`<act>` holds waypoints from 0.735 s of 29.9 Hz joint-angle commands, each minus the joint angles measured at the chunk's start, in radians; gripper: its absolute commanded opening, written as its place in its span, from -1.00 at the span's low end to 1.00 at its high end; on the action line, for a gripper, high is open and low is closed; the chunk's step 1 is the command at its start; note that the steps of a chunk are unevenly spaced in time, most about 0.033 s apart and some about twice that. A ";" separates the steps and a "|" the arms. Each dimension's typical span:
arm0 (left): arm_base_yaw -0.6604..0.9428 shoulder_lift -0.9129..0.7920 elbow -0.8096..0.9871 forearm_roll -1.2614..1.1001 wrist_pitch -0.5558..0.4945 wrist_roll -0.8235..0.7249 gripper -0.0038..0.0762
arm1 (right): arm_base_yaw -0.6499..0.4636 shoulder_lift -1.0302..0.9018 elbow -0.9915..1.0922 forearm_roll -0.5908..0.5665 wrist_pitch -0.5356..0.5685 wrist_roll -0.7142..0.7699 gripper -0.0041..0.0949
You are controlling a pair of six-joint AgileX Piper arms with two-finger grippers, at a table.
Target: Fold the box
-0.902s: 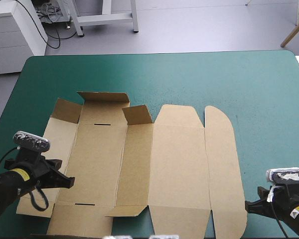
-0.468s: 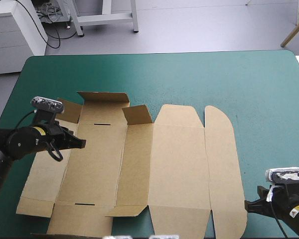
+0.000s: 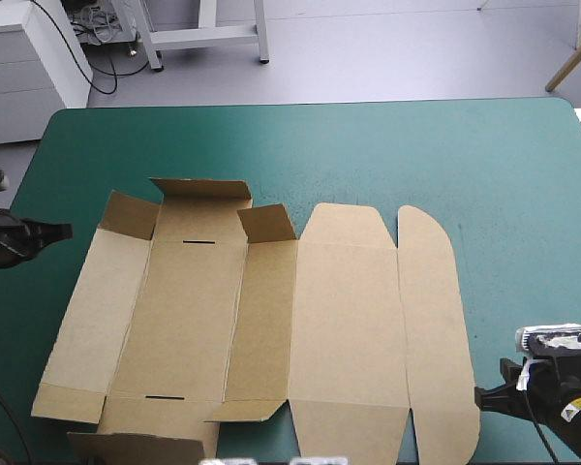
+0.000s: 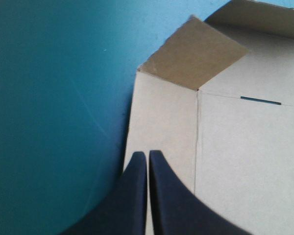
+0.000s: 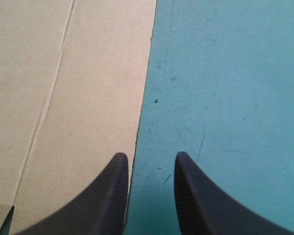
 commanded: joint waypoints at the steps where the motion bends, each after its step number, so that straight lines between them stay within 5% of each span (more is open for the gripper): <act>1: 0.140 -0.001 -0.034 -0.110 0.080 0.080 -0.90 | -0.009 0.005 -0.023 0.008 -0.055 -0.008 -0.41; 6: 0.298 0.015 -0.034 -0.099 0.249 0.166 -0.90 | -0.009 0.005 -0.023 0.008 -0.055 -0.008 -0.57; 22: 0.443 0.015 -0.031 -0.050 0.256 0.269 -0.90 | -0.009 0.005 -0.023 0.008 -0.055 -0.008 -0.69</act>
